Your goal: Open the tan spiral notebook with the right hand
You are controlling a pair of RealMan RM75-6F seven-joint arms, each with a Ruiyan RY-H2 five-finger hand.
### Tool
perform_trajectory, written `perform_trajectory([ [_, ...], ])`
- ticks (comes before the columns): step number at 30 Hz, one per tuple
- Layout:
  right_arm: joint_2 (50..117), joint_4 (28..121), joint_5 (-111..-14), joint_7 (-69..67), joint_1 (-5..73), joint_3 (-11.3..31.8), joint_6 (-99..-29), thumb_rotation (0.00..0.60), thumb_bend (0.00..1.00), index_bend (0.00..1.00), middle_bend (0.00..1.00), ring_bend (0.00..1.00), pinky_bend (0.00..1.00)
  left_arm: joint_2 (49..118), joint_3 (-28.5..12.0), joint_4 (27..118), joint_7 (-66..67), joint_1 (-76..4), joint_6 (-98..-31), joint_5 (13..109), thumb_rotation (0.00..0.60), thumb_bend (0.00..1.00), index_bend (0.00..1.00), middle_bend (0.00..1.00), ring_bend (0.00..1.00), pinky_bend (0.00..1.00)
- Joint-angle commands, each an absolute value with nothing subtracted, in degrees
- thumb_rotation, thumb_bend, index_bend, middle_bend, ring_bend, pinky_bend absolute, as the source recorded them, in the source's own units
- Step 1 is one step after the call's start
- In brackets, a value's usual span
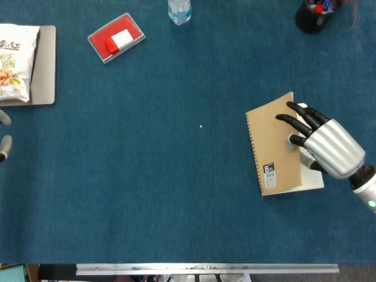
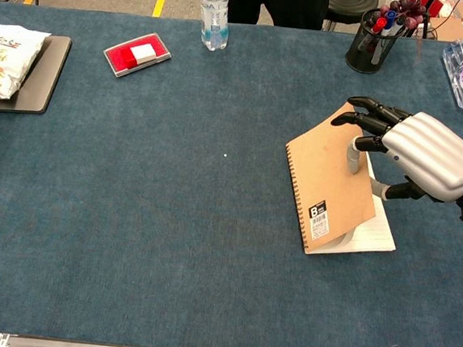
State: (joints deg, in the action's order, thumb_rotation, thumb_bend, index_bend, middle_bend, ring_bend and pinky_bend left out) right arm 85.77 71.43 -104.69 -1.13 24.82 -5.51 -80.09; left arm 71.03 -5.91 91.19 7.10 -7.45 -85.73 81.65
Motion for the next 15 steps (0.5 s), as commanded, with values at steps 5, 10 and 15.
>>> perform_trajectory([
  [5,88.9,69.9,-105.9,-2.7,25.9,-4.7,-80.8,0.6,0.36,0.84,0.23,0.06,0.23,71.0,-5.9,91.2,7.1,-7.5,-85.7,81.6,0.6,0.26,0.49,0.48,0.44,0.61],
  [10,92.0,67.6,-106.4,-4.3,26.9,-4.3,-80.7,0.6,0.36,0.84,0.24,0.06,0.23,70.9,-5.9,91.3,6.9,-7.4,-85.8,81.6,0.6,0.26,0.49,0.48,0.44,0.61],
  [15,95.1,64.8,-106.5,-5.7,27.8,-4.0,-80.2,0.6,0.36,0.84,0.24,0.06,0.23,70.8,-5.9,91.5,6.8,-7.3,-85.8,81.5,0.6,0.26,0.49,0.48,0.44,0.61],
])
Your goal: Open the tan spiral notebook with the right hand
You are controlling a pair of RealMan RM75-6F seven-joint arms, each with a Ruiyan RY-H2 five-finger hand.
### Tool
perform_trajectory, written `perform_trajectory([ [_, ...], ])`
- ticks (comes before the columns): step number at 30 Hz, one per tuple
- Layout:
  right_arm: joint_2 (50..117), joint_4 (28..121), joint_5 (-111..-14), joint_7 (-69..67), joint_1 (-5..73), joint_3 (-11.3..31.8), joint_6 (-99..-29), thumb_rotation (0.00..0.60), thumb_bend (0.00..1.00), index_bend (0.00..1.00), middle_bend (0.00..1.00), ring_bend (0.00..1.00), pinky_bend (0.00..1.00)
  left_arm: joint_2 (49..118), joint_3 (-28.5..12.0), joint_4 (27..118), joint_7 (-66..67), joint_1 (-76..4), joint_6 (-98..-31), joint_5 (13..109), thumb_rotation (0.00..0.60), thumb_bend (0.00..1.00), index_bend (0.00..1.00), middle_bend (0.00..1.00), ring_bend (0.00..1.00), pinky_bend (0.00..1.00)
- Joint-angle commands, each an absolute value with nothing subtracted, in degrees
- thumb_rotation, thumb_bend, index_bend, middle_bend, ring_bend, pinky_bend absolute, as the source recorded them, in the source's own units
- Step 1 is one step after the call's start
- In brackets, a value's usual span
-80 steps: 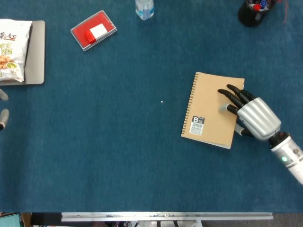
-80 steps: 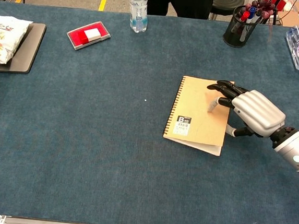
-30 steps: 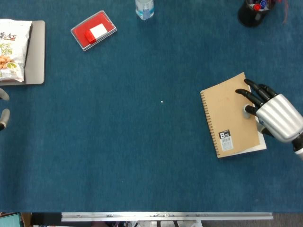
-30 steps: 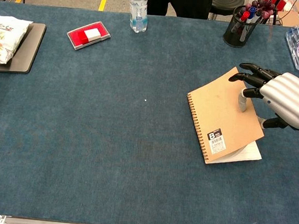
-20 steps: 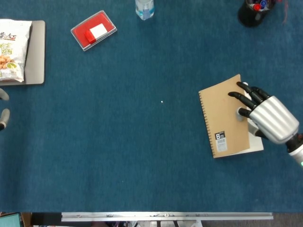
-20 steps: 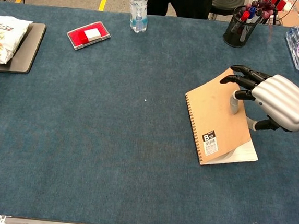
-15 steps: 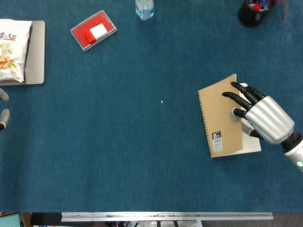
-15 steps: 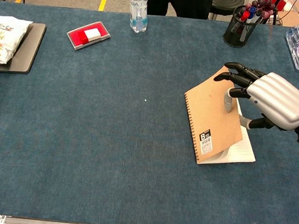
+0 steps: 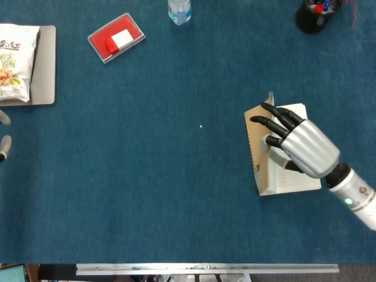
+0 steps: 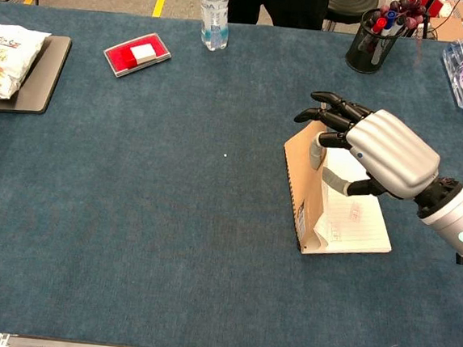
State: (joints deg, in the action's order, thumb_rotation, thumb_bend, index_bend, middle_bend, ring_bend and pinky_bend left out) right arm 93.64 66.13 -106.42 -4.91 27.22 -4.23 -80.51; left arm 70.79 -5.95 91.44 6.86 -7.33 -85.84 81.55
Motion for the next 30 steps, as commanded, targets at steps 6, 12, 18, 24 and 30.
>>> perform_trajectory([
  [6,98.7,61.2,-106.5,-7.2,29.0,-3.5,-80.0,0.6,0.36,0.84,0.24,0.06,0.23,70.7,-6.0,91.5,6.7,-7.3,-85.8,81.5,0.6,0.26,0.49,0.48,0.44,0.61],
  [12,101.5,58.8,-106.5,-8.5,30.1,-2.8,-80.8,0.6,0.35,0.74,0.24,0.06,0.23,70.7,-5.9,91.5,6.7,-7.3,-85.8,81.6,0.6,0.26,0.49,0.48,0.44,0.61],
  [18,104.1,56.5,-106.2,-9.4,30.3,-2.1,-82.8,0.6,0.26,0.31,0.23,0.06,0.23,70.7,-5.9,91.5,6.7,-7.3,-85.9,81.7,0.6,0.26,0.49,0.48,0.44,0.61],
  [24,106.7,53.8,-105.7,-10.7,30.4,-1.7,-84.4,0.6,0.05,0.07,0.23,0.06,0.23,70.7,-5.9,91.5,6.6,-7.3,-85.9,81.7,0.6,0.26,0.49,0.48,0.44,0.6],
  [30,108.6,51.6,-104.8,-11.3,30.4,-1.4,-84.9,0.6,0.0,0.02,0.23,0.06,0.23,70.7,-5.8,91.5,6.6,-7.3,-85.8,81.8,0.6,0.26,0.49,0.48,0.44,0.61],
])
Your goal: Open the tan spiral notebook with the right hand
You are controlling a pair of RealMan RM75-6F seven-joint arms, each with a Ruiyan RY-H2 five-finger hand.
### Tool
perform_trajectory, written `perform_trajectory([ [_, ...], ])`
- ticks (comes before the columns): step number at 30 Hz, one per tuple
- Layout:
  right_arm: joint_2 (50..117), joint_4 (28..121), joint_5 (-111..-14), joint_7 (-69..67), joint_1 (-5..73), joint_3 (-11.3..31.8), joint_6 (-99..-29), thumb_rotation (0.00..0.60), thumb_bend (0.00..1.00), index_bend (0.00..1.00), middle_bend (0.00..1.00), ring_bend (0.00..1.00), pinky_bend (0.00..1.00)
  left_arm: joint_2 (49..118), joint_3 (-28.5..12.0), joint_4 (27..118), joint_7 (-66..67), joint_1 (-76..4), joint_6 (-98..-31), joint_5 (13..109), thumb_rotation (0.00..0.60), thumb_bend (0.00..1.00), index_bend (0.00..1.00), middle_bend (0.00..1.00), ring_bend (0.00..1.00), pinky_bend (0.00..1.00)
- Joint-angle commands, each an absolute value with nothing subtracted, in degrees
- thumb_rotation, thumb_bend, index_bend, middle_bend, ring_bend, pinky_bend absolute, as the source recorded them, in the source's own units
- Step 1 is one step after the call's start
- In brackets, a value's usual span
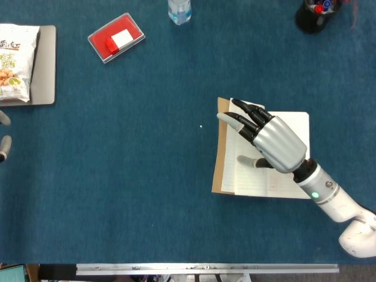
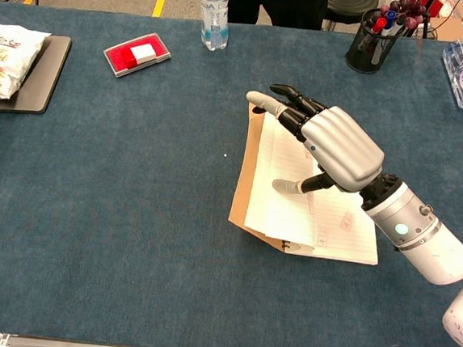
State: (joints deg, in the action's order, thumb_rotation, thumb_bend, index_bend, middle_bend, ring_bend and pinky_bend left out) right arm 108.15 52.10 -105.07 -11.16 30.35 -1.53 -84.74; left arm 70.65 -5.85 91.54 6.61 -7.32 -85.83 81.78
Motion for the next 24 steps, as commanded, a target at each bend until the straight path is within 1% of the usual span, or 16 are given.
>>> perform_trajectory([
  [1,108.9,51.3,-104.7,-11.3,30.4,-1.3,-85.1,0.6,0.0,0.02,0.23,0.06,0.23,70.7,-5.8,91.5,6.6,-7.3,-85.8,81.8,0.6,0.26,0.49,0.48,0.44,0.61],
  [5,111.2,49.0,-104.3,-13.1,30.7,-0.5,-86.8,0.6,0.0,0.02,0.23,0.06,0.23,70.7,-5.8,91.5,6.6,-7.4,-85.7,81.8,0.6,0.26,0.49,0.48,0.44,0.61],
  [11,115.7,43.1,-104.0,-16.8,31.3,0.0,-88.9,0.6,0.0,0.02,0.23,0.06,0.23,70.7,-5.7,91.4,6.6,-7.4,-85.7,81.9,0.6,0.26,0.49,0.48,0.44,0.61],
  [18,119.4,37.8,-103.3,-19.3,31.9,-0.7,-88.0,0.6,0.0,0.02,0.23,0.06,0.23,70.7,-5.7,91.5,6.5,-7.3,-85.7,81.9,0.6,0.26,0.49,0.48,0.44,0.61],
  [24,120.6,36.3,-102.7,-20.3,32.4,-1.1,-87.0,0.6,0.0,0.02,0.23,0.06,0.23,70.6,-5.8,91.6,6.5,-7.3,-85.8,81.9,0.6,0.26,0.49,0.48,0.44,0.61],
])
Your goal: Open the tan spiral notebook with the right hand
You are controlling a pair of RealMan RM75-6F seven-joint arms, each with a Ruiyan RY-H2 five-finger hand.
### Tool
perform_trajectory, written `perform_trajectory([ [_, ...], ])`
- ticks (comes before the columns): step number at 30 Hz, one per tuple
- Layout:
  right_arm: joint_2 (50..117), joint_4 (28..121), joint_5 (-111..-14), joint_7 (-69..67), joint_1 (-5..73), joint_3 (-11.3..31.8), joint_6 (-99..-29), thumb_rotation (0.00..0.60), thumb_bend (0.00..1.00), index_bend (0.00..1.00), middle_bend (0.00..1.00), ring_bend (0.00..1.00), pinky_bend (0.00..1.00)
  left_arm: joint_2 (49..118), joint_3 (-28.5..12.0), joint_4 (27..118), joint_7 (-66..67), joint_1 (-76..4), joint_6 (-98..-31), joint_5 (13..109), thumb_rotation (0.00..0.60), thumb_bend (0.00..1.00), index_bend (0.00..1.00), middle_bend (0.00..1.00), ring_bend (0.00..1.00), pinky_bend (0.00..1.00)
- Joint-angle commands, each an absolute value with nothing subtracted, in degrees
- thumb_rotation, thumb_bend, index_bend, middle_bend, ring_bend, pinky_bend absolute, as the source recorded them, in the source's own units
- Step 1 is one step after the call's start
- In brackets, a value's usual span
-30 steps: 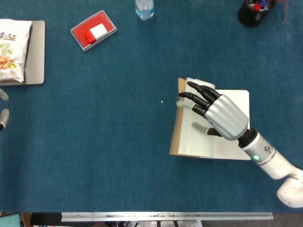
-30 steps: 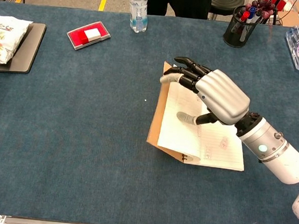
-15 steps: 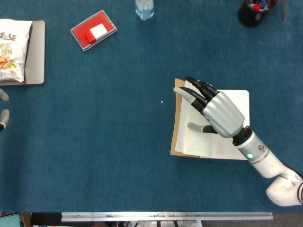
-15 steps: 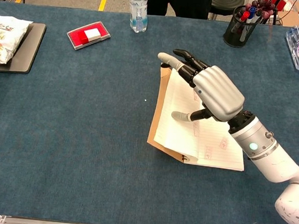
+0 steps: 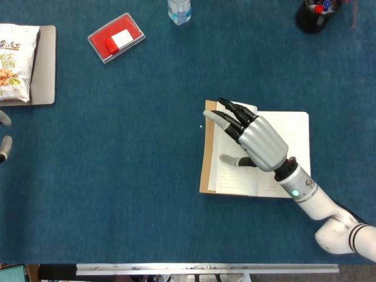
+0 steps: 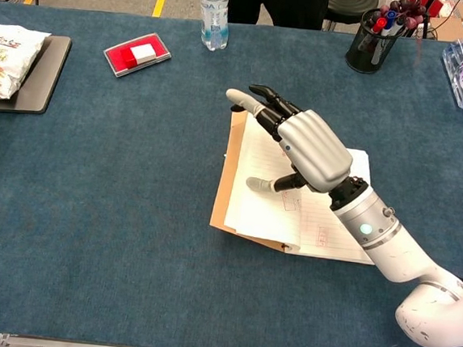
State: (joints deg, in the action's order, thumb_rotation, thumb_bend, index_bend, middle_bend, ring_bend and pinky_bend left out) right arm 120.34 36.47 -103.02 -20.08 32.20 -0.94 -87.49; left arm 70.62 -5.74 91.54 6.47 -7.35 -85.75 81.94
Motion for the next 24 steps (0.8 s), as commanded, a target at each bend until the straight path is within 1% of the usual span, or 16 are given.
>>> perform_trajectory([
  [1,120.6,36.2,-102.6,-20.2,32.5,-1.1,-86.6,0.6,0.0,0.02,0.23,0.06,0.23,70.6,-5.8,91.6,6.5,-7.3,-85.8,81.9,0.6,0.26,0.49,0.48,0.44,0.61],
  [12,120.3,37.5,-101.6,-19.2,33.7,-1.3,-84.7,0.6,0.0,0.02,0.23,0.06,0.23,70.5,-5.7,91.6,6.3,-7.3,-85.8,82.0,0.6,0.26,0.49,0.48,0.44,0.6],
  [19,120.5,37.3,-100.7,-18.8,34.1,-1.5,-82.2,0.6,0.0,0.02,0.23,0.06,0.23,70.5,-5.8,91.6,6.2,-7.3,-85.8,81.9,0.6,0.26,0.49,0.48,0.44,0.6],
  [24,120.5,37.8,-100.2,-19.3,34.9,-0.4,-83.3,0.6,0.0,0.02,0.23,0.06,0.23,70.5,-5.8,91.6,6.2,-7.3,-85.8,82.0,0.6,0.26,0.49,0.48,0.44,0.61],
])
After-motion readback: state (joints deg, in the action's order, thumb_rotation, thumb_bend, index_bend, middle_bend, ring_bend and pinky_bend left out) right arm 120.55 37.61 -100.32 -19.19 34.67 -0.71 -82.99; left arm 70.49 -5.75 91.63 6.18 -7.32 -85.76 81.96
